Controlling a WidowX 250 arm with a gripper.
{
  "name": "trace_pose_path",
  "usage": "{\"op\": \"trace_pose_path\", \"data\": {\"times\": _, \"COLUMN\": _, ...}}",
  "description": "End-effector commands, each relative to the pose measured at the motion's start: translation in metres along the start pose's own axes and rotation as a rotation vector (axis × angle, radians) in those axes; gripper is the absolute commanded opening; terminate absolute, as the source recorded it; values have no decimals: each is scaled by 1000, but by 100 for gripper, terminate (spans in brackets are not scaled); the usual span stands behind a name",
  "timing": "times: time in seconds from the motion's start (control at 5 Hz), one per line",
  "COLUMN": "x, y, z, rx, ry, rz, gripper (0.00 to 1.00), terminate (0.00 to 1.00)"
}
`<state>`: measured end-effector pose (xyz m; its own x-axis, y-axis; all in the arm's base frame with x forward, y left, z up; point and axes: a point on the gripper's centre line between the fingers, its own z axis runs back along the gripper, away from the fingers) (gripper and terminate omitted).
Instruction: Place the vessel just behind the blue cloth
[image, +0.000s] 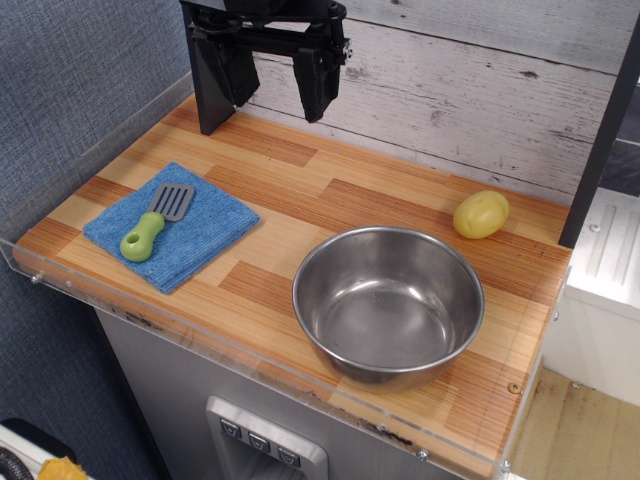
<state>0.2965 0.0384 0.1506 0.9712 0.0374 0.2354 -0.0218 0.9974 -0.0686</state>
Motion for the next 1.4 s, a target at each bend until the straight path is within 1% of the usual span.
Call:
{"op": "trace_pose_path", "data": {"times": 0.0, "x": 0, "y": 0, "z": 0, "rx": 0, "ry": 0, "rz": 0, "gripper": 100, "terminate": 0}}
{"op": "trace_pose_path", "data": {"times": 0.2, "x": -16, "y": -13, "z": -17, "rx": -25, "ry": 53, "rz": -48, "gripper": 100, "terminate": 0}}
{"op": "trace_pose_path", "data": {"times": 0.4, "x": -33, "y": -28, "z": -30, "rx": -31, "ry": 77, "rz": -115, "gripper": 100, "terminate": 0}}
{"op": "trace_pose_path", "data": {"times": 0.6, "x": -40, "y": -37, "z": -39, "rx": -11, "ry": 84, "rz": -183, "gripper": 100, "terminate": 0}}
{"op": "trace_pose_path", "data": {"times": 0.8, "x": -43, "y": -40, "z": -54, "rx": 27, "ry": 85, "rz": -226, "gripper": 100, "terminate": 0}}
{"op": "trace_pose_path", "data": {"times": 1.0, "x": -47, "y": -36, "z": -75, "rx": 74, "ry": 93, "rz": -259, "gripper": 100, "terminate": 0}}
{"op": "trace_pose_path", "data": {"times": 1.2, "x": -53, "y": -33, "z": -101, "rx": 75, "ry": 170, "rz": -268, "gripper": 100, "terminate": 0}}
